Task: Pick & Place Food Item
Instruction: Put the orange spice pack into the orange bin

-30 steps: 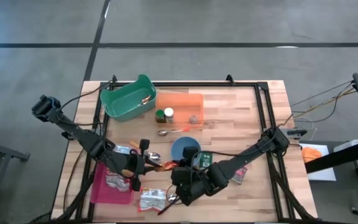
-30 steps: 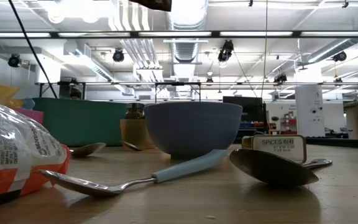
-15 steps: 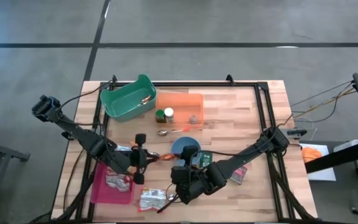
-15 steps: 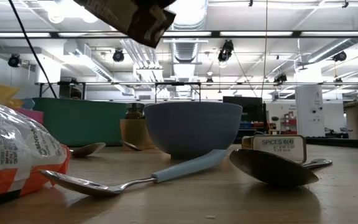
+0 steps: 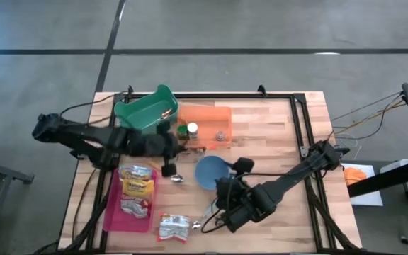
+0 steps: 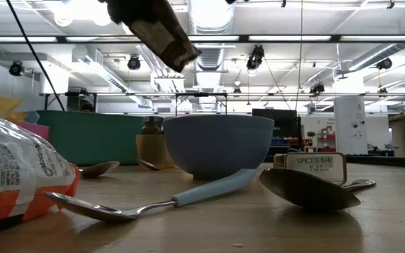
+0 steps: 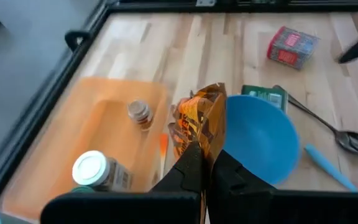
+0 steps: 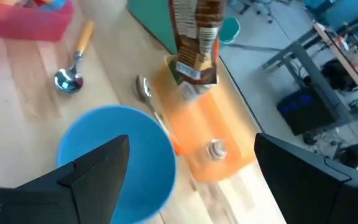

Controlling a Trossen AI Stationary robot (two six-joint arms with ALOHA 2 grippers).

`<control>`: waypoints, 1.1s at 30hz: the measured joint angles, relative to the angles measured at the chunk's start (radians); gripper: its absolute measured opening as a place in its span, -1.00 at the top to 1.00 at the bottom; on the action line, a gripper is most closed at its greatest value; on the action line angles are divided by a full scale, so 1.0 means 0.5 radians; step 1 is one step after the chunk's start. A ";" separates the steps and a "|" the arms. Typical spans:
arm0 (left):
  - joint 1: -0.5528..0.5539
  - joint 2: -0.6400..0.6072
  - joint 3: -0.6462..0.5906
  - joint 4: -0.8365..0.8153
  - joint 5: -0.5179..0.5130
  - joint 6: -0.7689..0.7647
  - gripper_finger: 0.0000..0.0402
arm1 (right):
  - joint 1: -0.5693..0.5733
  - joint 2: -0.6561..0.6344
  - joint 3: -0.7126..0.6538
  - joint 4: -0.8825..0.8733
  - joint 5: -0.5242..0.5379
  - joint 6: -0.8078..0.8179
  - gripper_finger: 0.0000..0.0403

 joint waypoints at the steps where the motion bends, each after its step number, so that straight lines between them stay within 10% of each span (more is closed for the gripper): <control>1: 0.079 0.000 0.004 -0.003 0.083 0.012 1.00 | 0.000 -0.044 -0.056 0.009 0.004 0.032 -0.70; 14: 0.684 0.529 0.396 -0.149 0.382 0.377 1.00 | -0.041 -0.732 -0.951 0.209 0.006 0.563 -0.71; 33: 0.991 1.403 1.343 -0.950 0.628 0.653 1.00 | -0.041 -1.169 -1.540 1.097 -0.020 -0.013 -0.71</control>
